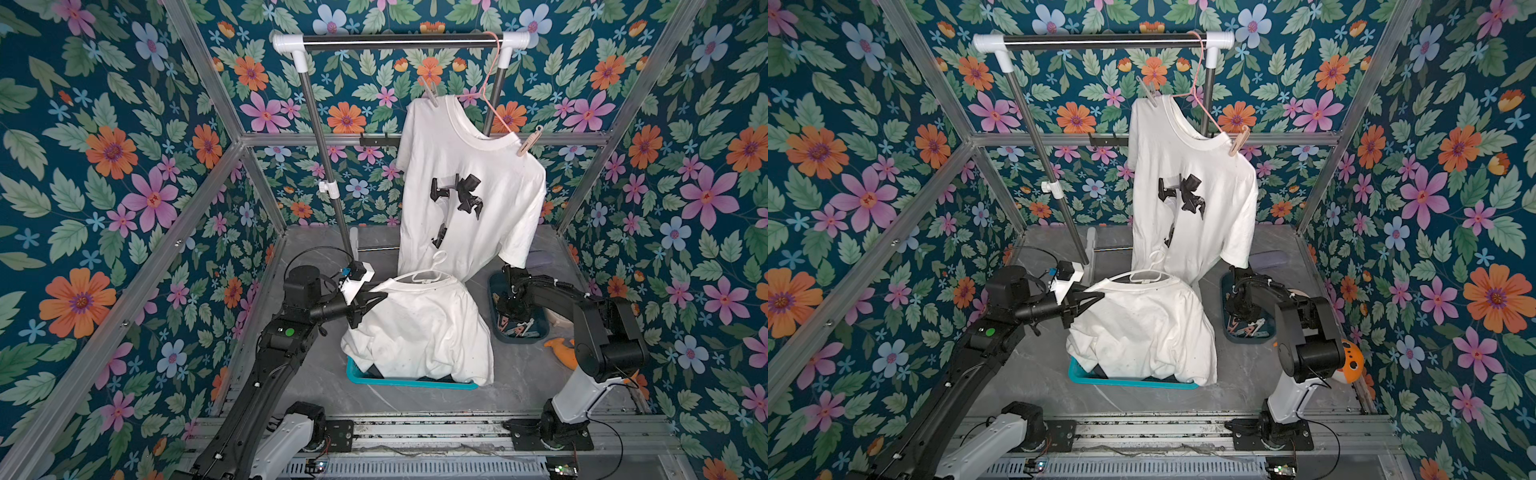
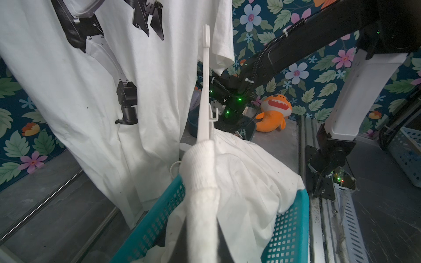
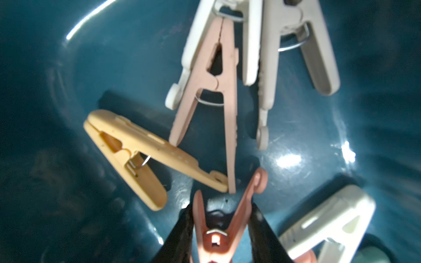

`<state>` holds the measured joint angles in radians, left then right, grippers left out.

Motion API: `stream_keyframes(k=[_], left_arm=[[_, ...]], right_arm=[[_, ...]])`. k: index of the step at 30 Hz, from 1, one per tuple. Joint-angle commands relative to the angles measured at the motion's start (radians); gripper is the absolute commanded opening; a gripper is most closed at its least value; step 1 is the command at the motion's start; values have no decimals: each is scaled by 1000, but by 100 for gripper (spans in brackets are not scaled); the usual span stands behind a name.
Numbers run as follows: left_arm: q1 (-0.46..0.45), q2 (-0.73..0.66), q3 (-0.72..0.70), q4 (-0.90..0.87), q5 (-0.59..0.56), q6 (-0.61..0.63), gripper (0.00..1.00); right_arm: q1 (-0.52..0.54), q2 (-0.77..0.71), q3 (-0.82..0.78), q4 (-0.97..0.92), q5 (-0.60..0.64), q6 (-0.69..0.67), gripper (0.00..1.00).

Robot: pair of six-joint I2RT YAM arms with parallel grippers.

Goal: Use clothespins to secure the t-shirt on both sides of the hanger
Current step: Pick up the clothespin from the storage box.

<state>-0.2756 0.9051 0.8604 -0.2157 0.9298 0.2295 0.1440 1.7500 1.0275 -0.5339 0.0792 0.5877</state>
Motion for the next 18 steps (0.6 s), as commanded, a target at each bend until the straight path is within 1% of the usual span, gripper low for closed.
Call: stream_keyframes(k=[1,6,9,10,16,18], left_arm=[[0,-3,3,45,-6,-5,0],[1,-5,4,44,-8,-5,0],[1,-2,5,45,-7,-5,0],[1,-2,5,45,-7,-5,0],[0,3,8,45,1,-7,0],[0,5,8,47,4,-7,0]], right_arm=[[2,23,-3,-83,-38,-4,37],[2,6,-12,-64,-22,-6,32],[2,-27,-29,-36,-10,-6,25],[2,-40,-37,-26,-4,-6,24],[2,-83,-56,0,50,-3,22],[3,-127,-62,6,66,-5,22]])
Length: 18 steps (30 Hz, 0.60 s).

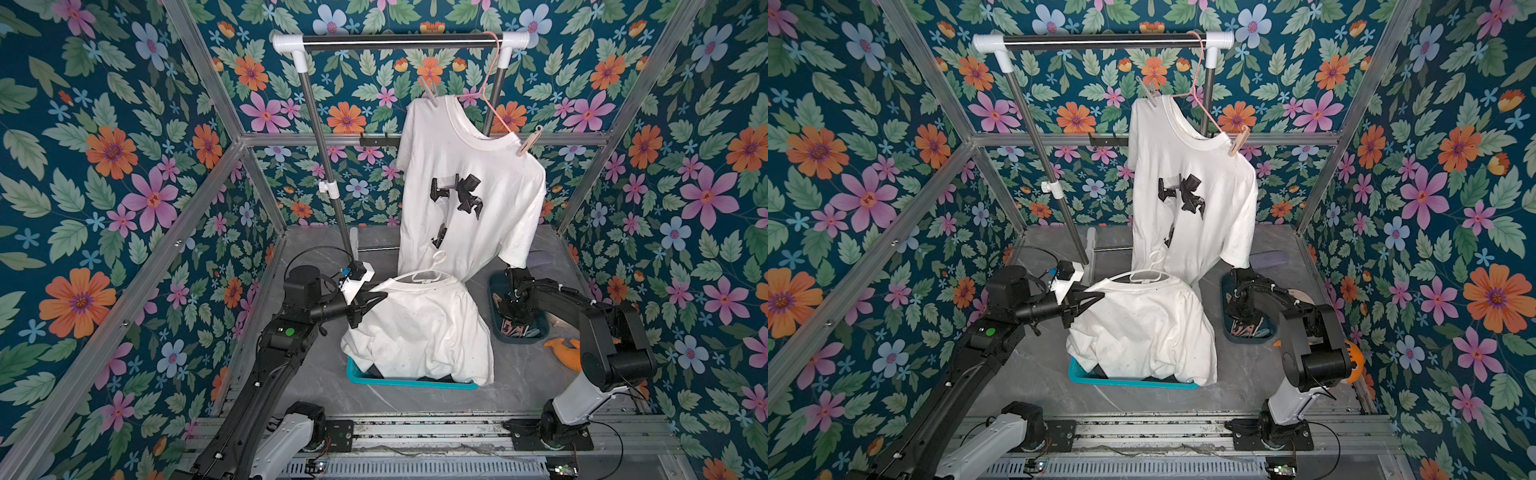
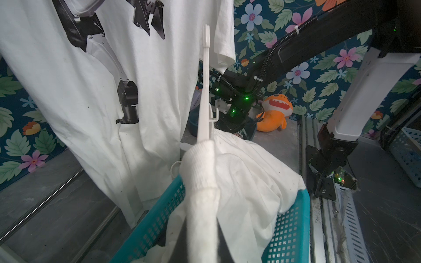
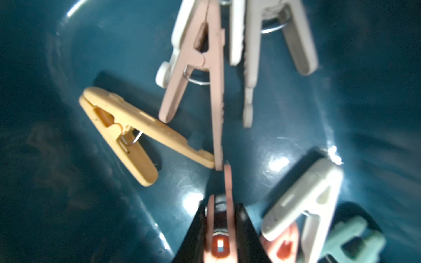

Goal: Use clothespins to secure the t-shirt on both sides of the hanger
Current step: Pick up the clothespin from the storage box.

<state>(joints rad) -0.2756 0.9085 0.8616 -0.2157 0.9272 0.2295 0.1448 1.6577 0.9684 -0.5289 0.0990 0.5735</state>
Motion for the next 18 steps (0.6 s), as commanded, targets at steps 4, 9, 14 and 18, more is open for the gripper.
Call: stream_keyframes(k=[4,9,14,18], left_arm=[[1,1,6,50,10,-10,0],[1,6,5,53,18,-12,0],[1,6,7,56,25,-14,0],[1,13,7,60,39,-16,0]], right_arm=[[1,-69,-15,13,78,3,21],[1,-128,-47,47,101,-6,21],[1,-171,-60,55,132,-27,20],[2,-226,-83,75,142,-43,19]])
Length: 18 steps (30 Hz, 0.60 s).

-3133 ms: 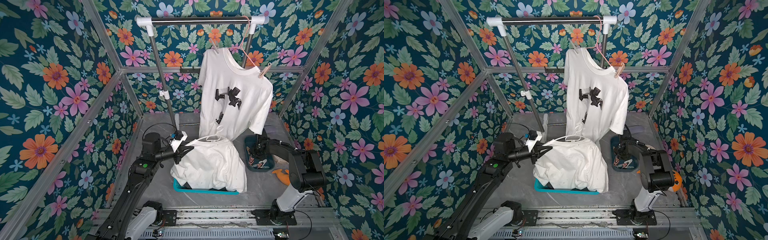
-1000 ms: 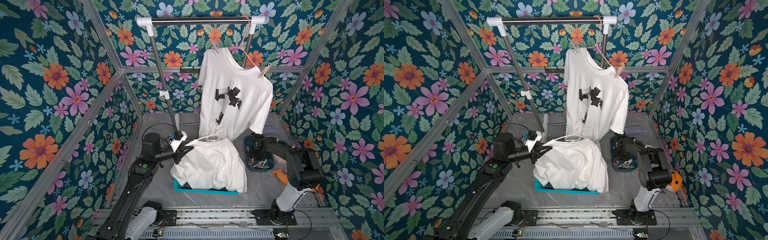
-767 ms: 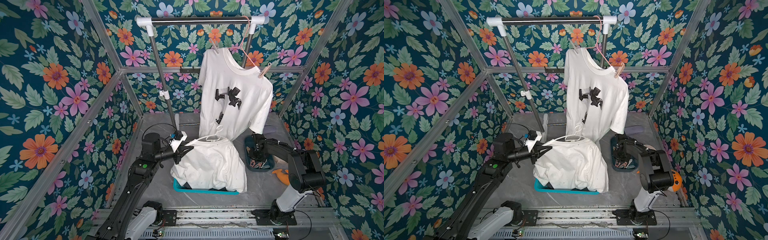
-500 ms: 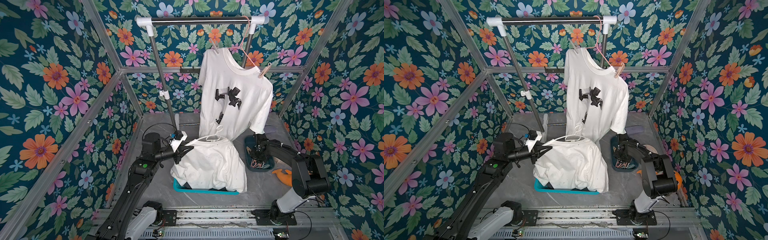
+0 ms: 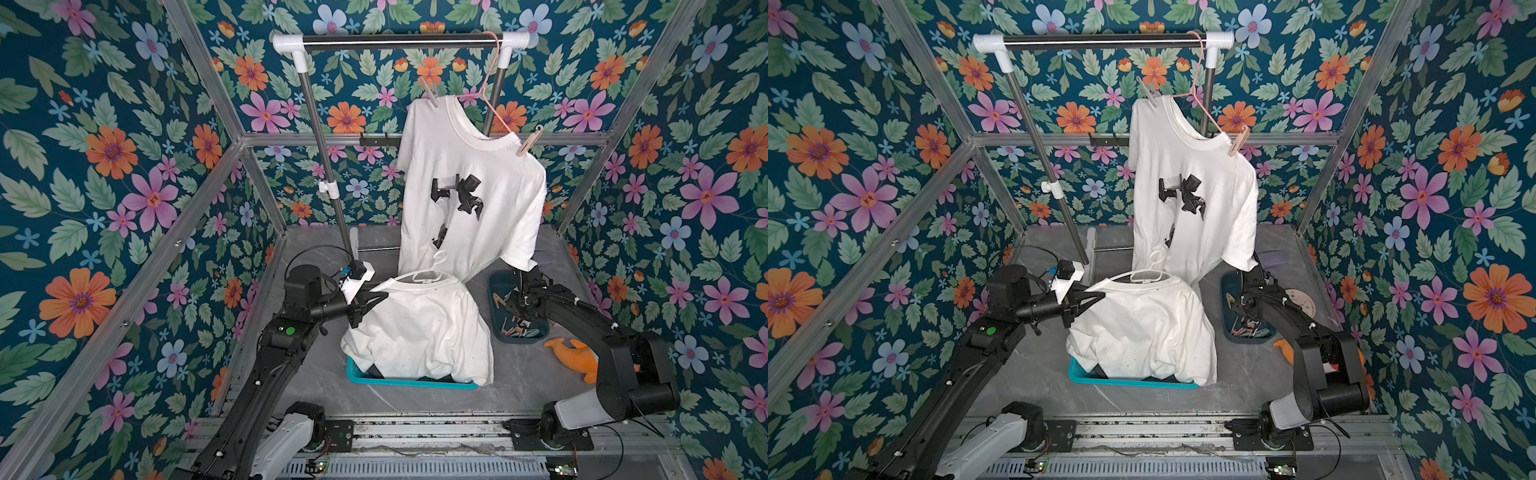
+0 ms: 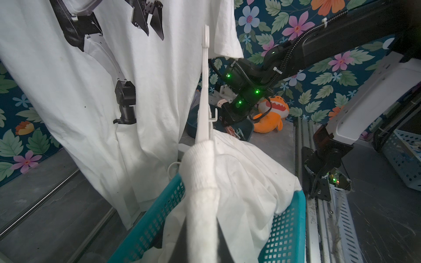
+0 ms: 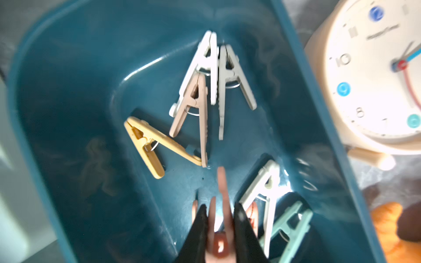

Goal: Use clothespins to secure the t-shirt on both sides of the hanger
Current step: Pick up the clothespin from the storage box.

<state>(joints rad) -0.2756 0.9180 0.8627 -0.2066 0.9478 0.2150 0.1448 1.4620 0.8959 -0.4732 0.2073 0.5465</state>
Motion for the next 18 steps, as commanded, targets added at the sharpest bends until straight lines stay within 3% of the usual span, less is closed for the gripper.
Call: stream_keyframes(k=[1,7,18], left_arm=[[1,7,6,50,22,-2,0],[1,9,7,58,37,-1,0],[1,8,6,67,86,17,0]], right_arm=[[2,-55,-24,34,31,-18,18],[2,-255,-122,166,-47,-91,17],[1,-490,-143,194,-193,-174,14]])
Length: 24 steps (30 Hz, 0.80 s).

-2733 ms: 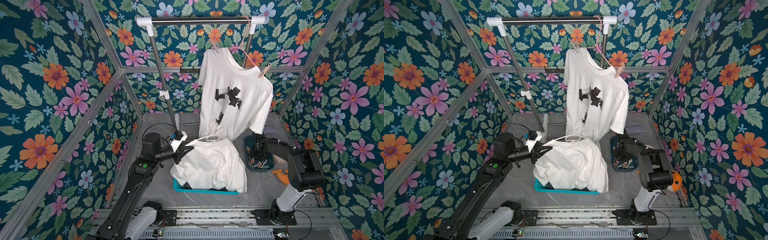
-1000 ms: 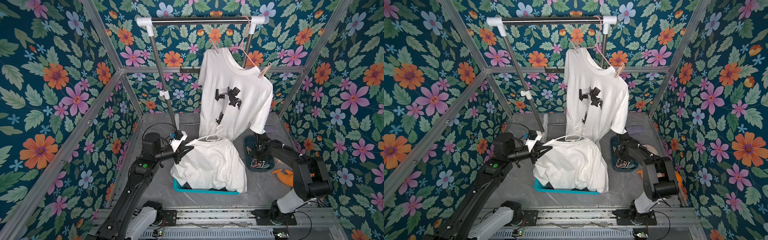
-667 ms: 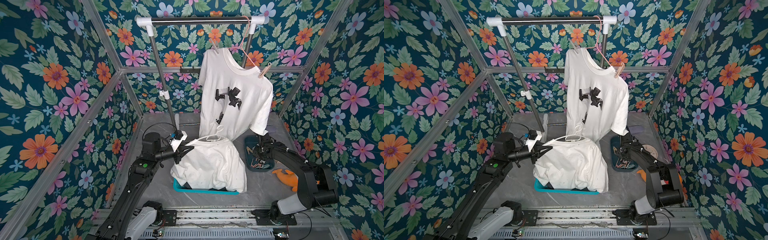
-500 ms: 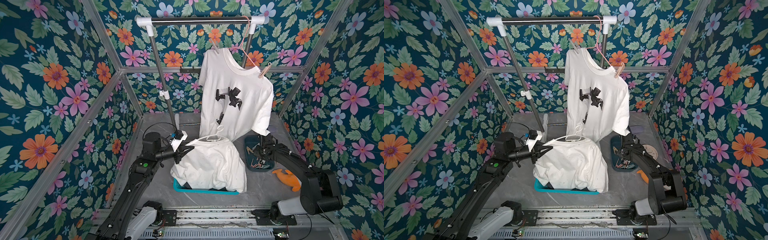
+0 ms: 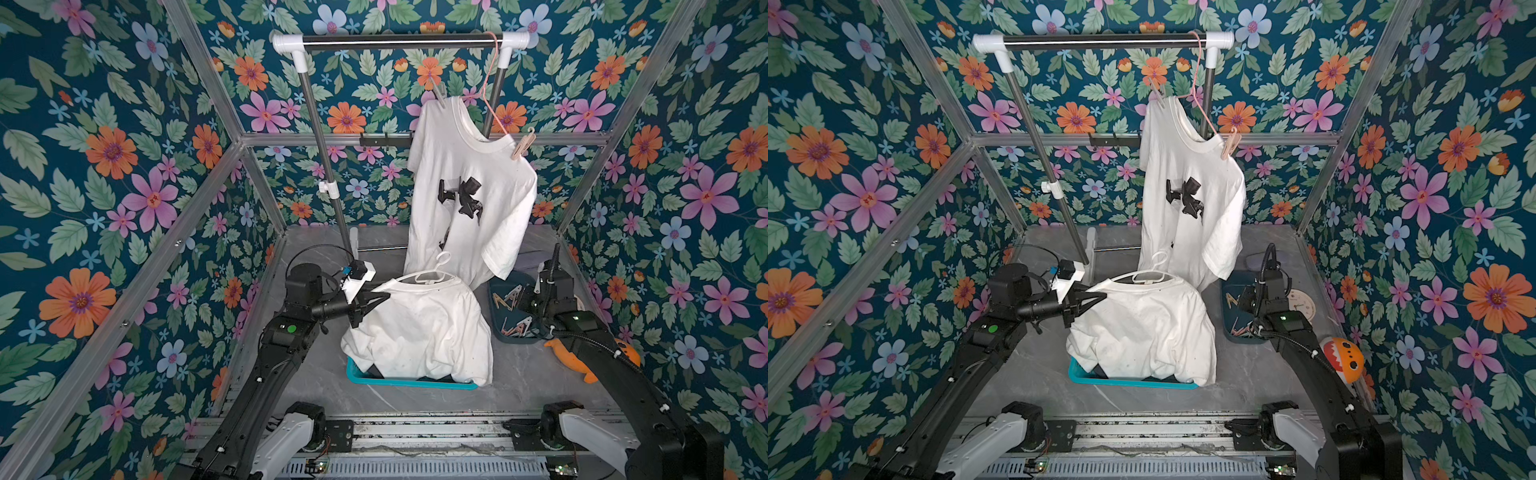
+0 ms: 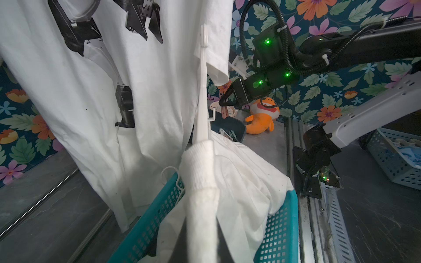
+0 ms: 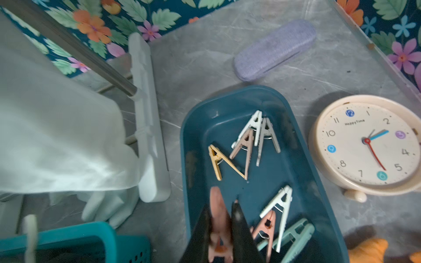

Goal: Use clothespins to secure the t-shirt on both sides of the hanger
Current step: Pick up the clothespin from the storage box, then clamp the T-shirt on the hanger.

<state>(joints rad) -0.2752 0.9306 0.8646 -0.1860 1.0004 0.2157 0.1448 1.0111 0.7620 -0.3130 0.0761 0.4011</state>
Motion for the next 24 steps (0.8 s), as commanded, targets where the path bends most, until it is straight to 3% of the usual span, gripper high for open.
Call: stream_keyframes(k=[1,9,24], left_arm=[[0,-7,3,49,38,16,0],[0,-31,-1,72,70,22,0],[0,-87,-48,194,62,-10,0]], right_arm=[[1,-60,-13,41,-77,-26,14],[1,-139,21,38,-203,-68,13],[1,-123,83,276,-521,-53,13]])
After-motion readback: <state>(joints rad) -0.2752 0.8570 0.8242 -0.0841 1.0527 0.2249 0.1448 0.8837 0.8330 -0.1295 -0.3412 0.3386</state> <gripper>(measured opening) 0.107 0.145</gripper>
